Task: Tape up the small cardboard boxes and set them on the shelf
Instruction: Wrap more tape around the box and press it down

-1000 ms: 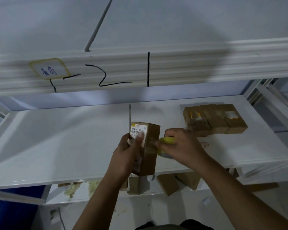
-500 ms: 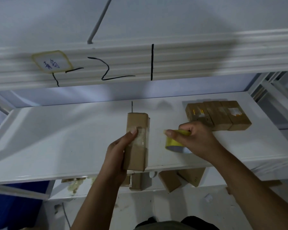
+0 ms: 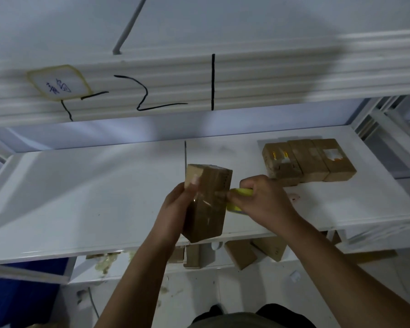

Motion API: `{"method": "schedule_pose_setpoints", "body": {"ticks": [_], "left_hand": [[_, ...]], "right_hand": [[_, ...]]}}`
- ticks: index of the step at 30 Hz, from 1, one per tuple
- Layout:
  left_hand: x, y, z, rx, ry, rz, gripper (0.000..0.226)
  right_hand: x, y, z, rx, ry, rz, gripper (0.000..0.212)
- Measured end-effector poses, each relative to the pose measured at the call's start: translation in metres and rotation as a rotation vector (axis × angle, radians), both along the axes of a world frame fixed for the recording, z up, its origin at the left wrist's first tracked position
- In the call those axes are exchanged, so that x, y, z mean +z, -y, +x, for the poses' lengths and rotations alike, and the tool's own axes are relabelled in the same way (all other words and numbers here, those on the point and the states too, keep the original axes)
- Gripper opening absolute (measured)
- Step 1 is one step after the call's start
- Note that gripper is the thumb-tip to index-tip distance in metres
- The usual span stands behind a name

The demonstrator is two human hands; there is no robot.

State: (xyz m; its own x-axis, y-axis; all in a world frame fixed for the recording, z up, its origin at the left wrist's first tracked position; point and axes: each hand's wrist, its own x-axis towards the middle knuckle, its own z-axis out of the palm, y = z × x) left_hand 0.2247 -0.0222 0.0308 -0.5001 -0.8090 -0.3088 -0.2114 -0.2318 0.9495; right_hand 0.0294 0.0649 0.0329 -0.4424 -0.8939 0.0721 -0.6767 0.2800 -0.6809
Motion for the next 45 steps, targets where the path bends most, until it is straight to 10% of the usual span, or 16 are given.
{"method": "schedule_pose_setpoints", "body": {"ticks": [3, 7, 10, 23, 32, 45], "left_hand": [[-0.009, -0.002, -0.009, 0.068, 0.15, -0.167, 0.077], [-0.017, 0.018, 0.001, 0.181, -0.011, 0.107, 0.055], [-0.019, 0.032, 0.016, 0.091, -0.079, 0.319, 0.056], [-0.075, 0.074, -0.014, 0.055, -0.204, 0.556, 0.057], [-0.117, 0.089, -0.047, 0.268, 0.439, -0.019, 0.085], [-0.131, 0.095, -0.042, 0.216, 0.407, -0.052, 0.082]], "right_hand": [[-0.001, 0.003, 0.004, 0.032, -0.098, 0.026, 0.06], [0.008, 0.0, -0.024, 0.29, 0.6, 0.02, 0.049], [0.0, -0.001, -0.033, 0.408, 0.753, -0.056, 0.055], [-0.049, 0.062, -0.084, 0.097, -0.205, 0.516, 0.052], [-0.071, 0.069, -0.081, 0.158, -0.528, 0.538, 0.061], [-0.088, -0.035, -0.145, -0.258, -0.168, -0.07, 0.012]]}}
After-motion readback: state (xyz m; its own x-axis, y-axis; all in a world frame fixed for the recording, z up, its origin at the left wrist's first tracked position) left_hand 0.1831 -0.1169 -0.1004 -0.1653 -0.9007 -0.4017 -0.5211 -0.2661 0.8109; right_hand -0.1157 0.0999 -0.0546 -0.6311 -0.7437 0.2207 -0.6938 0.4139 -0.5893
